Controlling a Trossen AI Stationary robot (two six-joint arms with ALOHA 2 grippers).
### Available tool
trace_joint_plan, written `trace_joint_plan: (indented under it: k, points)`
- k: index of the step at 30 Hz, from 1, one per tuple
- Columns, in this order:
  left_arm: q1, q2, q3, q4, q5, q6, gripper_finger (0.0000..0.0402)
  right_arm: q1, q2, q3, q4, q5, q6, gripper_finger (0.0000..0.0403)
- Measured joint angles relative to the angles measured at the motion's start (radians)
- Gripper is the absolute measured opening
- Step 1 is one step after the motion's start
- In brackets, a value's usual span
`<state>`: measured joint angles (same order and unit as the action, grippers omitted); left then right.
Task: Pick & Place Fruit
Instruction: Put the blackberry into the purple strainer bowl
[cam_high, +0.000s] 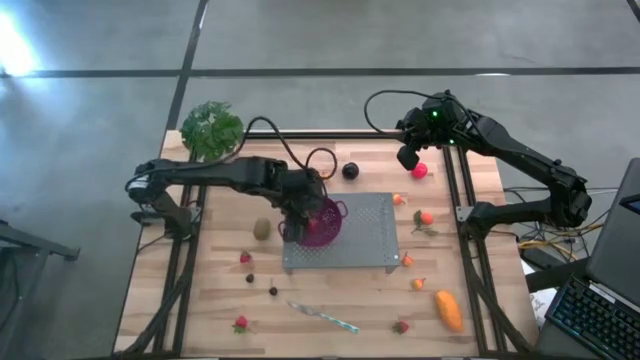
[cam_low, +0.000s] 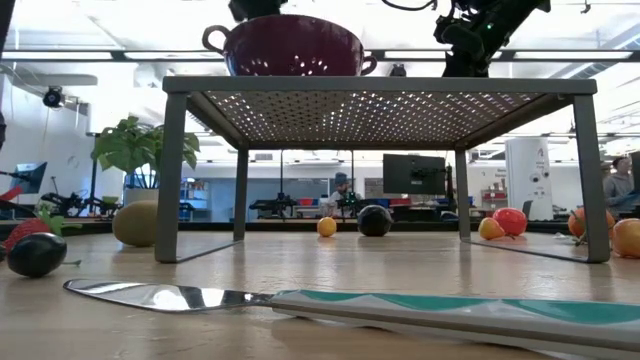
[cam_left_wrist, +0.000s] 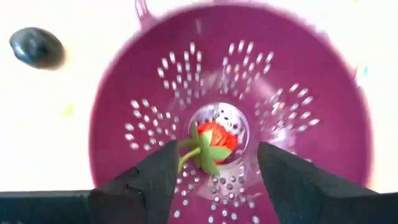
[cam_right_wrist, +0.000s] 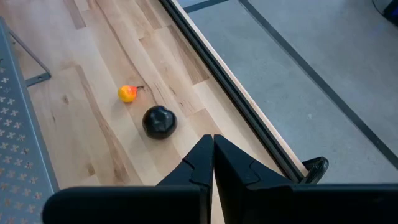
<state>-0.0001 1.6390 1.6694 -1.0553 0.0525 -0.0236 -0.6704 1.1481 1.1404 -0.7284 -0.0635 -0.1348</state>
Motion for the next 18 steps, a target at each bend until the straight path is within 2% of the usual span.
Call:
trace_joint_plan:
  k: [5,9,14,18]
  points:
    - [-0.002,-0.032,0.06,-0.016,-0.017,0.003,0.0225,0.0,0.0,0.0,-0.002,0.0,0.001,0.0008]
    - [-0.014,-0.082,0.056,-0.046,-0.102,-0.021,0.0223,0.0,0.0,0.0,-0.013,0.0,0.001,0.0008]
    - [-0.045,-0.168,-0.003,-0.05,-0.255,-0.069,0.0214,0.0,0.0,0.0,-0.025,0.0,0.0,0.0008]
    - [-0.06,-0.242,-0.074,-0.037,-0.29,-0.107,0.0209,0.0,0.0,0.0,-0.025,0.0,-0.004,0.0008]
